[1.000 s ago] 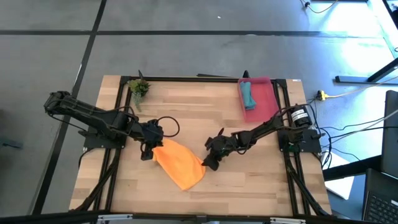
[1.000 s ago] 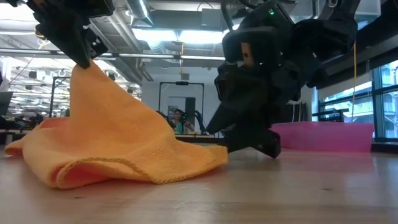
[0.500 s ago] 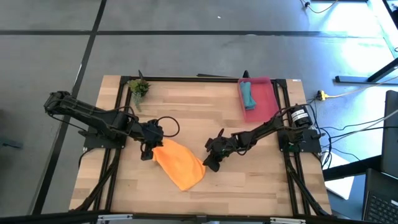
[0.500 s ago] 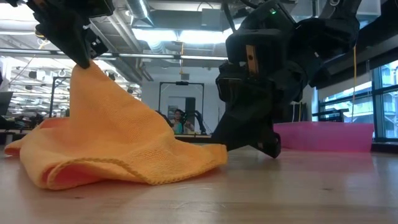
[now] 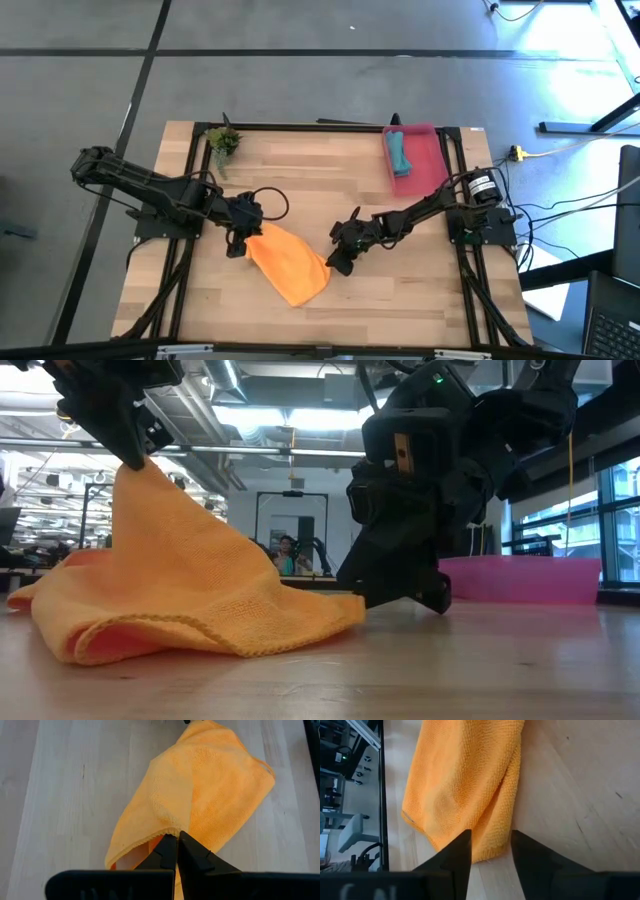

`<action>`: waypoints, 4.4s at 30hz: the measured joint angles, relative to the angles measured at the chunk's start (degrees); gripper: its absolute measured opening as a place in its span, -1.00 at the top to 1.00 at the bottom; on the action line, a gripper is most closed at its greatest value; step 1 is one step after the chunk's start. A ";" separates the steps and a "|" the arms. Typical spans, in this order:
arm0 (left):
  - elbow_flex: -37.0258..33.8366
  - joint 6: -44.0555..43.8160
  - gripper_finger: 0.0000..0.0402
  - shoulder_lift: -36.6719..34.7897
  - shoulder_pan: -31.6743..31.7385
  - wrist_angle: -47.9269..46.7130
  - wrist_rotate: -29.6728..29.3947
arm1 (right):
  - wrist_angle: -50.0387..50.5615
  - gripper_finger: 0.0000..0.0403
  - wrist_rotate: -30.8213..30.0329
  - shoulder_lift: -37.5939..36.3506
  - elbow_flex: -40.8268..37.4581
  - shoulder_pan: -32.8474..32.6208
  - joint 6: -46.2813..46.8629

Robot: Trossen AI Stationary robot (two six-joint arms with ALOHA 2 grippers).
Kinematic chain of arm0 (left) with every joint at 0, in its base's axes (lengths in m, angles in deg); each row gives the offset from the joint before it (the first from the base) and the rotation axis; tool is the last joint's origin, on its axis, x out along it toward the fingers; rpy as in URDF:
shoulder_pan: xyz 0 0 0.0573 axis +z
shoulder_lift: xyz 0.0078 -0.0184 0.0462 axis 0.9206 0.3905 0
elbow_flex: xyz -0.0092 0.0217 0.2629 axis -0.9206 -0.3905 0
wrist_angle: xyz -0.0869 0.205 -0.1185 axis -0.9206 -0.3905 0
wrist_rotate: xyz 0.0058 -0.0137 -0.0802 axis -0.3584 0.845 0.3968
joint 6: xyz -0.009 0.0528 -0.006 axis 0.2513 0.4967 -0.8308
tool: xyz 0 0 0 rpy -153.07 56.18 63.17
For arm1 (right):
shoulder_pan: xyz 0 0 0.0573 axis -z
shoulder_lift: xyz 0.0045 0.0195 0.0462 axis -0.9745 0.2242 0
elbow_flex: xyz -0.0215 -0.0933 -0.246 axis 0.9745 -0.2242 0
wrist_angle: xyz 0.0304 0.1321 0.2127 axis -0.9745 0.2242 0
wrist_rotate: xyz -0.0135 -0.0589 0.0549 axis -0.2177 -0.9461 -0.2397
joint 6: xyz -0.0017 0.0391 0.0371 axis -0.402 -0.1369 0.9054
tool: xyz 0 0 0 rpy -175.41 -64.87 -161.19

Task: Roll microfiber towels into tight, uniform cylinder then place into a basket
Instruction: Roll the yellow microfiber cloth on the table

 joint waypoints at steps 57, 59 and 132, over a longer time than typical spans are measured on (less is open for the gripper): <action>13.84 3.15 1.00 -0.79 1.81 -4.30 -31.83 | 41.06 0.99 -24.50 -32.14 13.55 11.26 -43.31; 13.84 4.54 1.00 -0.76 2.42 -3.41 -36.64 | 42.90 0.99 -25.36 -32.29 14.50 12.27 -45.10; -27.04 -7.92 1.00 -0.28 -2.18 35.76 -9.79 | 12.85 1.00 -13.44 -27.13 -16.08 -2.23 -29.55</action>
